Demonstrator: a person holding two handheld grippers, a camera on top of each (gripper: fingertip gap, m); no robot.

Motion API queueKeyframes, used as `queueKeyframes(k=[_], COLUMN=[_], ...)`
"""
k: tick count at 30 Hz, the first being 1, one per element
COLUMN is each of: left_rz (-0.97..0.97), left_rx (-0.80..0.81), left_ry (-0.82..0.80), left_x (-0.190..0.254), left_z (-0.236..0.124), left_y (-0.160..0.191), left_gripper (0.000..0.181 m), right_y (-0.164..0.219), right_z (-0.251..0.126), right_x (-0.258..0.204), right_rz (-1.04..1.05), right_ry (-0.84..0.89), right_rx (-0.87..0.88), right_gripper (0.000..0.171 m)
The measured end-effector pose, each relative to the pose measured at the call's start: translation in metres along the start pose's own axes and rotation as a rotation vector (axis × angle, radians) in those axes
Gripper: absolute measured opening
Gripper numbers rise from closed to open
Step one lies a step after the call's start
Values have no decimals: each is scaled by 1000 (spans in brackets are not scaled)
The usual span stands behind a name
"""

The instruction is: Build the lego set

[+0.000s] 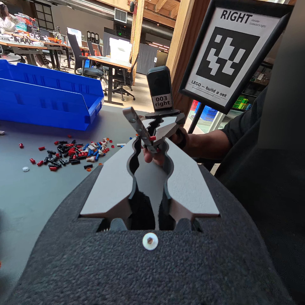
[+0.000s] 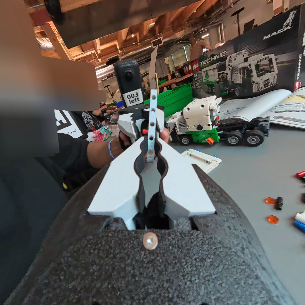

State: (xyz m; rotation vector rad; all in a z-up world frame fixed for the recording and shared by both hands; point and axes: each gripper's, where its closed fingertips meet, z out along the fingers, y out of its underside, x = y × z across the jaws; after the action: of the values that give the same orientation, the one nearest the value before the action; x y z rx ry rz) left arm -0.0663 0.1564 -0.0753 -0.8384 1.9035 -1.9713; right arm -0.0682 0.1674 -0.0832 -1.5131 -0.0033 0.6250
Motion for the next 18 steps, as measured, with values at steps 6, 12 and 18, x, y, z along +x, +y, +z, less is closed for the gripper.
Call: queueKeyframes(k=[6, 12, 18], left_rz=[-59, -99, -90], left_rx=[10, 16, 15], left_ry=[23, 35, 39], left_x=[-1, -2, -1], left_z=[1, 1, 0], left_y=[2, 3, 5], left_gripper=[16, 13, 9], right_y=[4, 5, 8], right_z=[3, 3, 4], right_x=[-1, 1, -1], right_rz=[22, 28, 20], right_ry=[-16, -11, -12], right_rx=[-6, -10, -25], right_gripper=[6, 6, 7])
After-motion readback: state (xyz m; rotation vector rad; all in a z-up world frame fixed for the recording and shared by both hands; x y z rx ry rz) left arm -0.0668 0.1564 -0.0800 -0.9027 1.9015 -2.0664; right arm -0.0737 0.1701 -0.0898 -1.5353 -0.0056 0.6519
